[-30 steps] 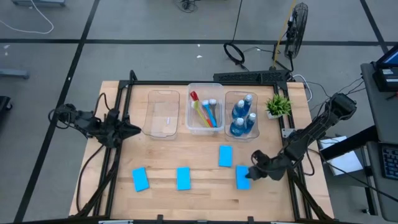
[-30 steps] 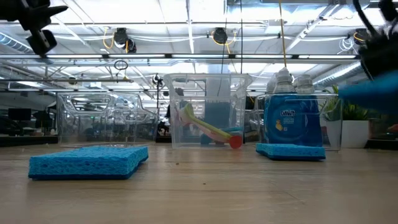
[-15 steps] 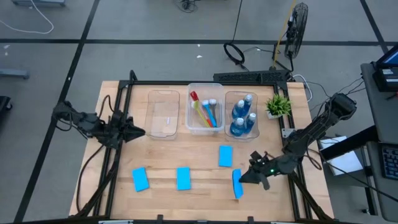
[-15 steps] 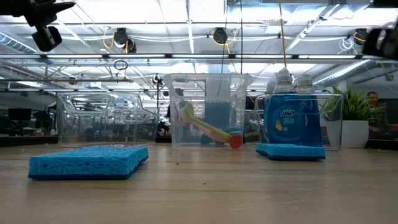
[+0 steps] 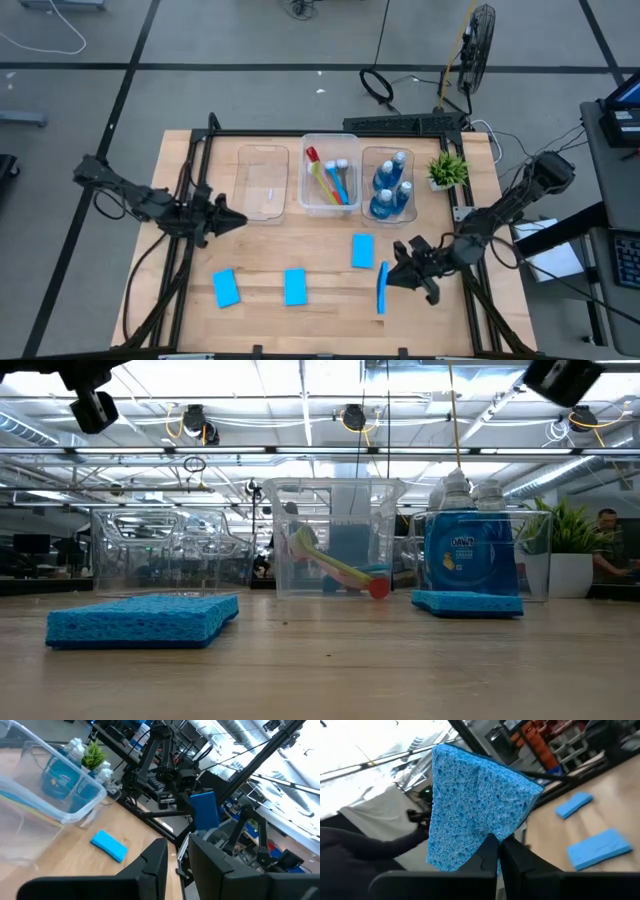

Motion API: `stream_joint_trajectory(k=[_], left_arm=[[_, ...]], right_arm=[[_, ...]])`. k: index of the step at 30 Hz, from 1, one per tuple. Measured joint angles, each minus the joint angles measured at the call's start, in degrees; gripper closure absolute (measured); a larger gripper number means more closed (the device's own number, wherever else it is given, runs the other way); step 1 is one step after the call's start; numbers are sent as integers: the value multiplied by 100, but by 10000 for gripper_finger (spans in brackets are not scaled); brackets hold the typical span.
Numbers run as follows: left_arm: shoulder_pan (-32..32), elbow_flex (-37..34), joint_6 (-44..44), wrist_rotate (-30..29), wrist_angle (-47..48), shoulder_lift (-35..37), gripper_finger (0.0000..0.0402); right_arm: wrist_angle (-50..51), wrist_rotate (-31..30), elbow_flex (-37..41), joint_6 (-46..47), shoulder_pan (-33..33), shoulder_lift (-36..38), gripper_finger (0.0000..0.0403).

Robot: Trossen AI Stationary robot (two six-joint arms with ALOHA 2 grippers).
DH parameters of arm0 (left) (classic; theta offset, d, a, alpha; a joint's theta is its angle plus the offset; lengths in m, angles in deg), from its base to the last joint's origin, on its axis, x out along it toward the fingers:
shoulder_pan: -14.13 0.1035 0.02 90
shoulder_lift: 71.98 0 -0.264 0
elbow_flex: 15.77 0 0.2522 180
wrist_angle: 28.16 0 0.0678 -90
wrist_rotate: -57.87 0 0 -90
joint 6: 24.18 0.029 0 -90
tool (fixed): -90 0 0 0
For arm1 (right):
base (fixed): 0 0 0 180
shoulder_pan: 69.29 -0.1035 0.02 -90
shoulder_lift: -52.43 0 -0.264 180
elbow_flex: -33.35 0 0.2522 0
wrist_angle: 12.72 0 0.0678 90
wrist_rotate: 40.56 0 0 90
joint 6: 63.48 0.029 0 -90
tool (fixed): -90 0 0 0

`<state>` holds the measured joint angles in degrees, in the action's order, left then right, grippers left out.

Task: Pick & Place Kitchen Sink Supplies
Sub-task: Put the blue sponge into the left transparent bin

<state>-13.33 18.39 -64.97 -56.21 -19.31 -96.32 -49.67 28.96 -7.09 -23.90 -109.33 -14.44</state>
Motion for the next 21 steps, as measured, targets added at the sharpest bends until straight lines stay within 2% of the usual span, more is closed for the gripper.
stream_joint_trajectory(k=[7, 10, 16, 21], left_arm=[[0, 0, -1, 0, -696, -694, 321], [0, 0, 1, 0, -956, -954, 321], [0, 1, 264, -179, -1599, -1423, 321], [0, 1, 807, -318, -2276, -1768, 321]], right_arm=[[135, 128, -5, -542, 626, 0, 403], [518, 88, -181, -857, 891, 0, 403], [2359, -125, -1170, -1496, 1466, 0, 403], [3456, -706, -1905, -1978, 1890, -2, 403]])
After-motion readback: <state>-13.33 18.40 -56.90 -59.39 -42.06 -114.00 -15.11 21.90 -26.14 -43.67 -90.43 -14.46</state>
